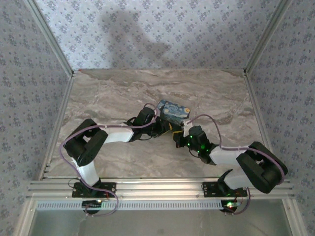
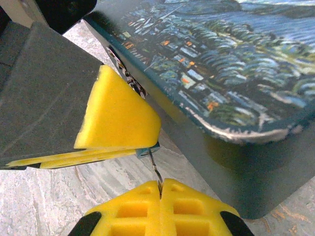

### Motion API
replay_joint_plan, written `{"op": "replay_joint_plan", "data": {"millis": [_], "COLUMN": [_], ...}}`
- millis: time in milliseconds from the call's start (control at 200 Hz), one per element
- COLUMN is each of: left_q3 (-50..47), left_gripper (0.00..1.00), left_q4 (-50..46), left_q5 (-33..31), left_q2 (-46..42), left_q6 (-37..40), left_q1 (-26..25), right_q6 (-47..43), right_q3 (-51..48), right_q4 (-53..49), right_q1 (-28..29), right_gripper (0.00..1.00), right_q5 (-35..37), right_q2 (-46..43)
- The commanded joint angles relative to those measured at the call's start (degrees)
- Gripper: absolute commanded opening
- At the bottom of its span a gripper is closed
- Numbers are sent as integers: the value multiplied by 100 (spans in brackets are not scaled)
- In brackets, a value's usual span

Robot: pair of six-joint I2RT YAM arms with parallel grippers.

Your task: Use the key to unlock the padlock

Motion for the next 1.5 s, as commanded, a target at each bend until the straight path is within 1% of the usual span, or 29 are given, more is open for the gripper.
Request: {"op": "replay_joint_plan", "data": {"millis": [0, 325, 510, 595, 725, 909, 1159, 1494], "left_q3": [-157, -226, -255, -285, -307, -332, -342, -316], "left_gripper": [22, 22, 22, 22, 22, 19, 18, 18], "left_q4": [-371, -435, -423, -407, -475, -694, -590, -389], "left_q5": [-887, -1044, -1038, -1045, -1047, -1279, -1438, -1465], "left_q2": [5, -127, -179, -237, -400, -626, -575, -479], "left_q6": [-34, -37, -46, -74, -197, -552, -931, -1077], "left_q1": [298, 306, 295, 278, 216, 84, -66, -168], "right_q6": [45, 118, 172, 232, 293, 370, 464, 708], "right_q3": [-128, -204, -127, -88, 8, 142, 383, 536], "right_q4": [-97, -488, -592, -487, -420, -441, -441, -435], "right_q1": [80, 83, 116, 142, 145, 240, 412, 459], "right_gripper": [0, 0, 0, 0, 0, 0, 0, 0], "right_q5": [217, 293, 287, 274, 248, 419, 527, 579], "right_q2": [-257, -485, -376, -241, -68, 11, 163, 444]}}
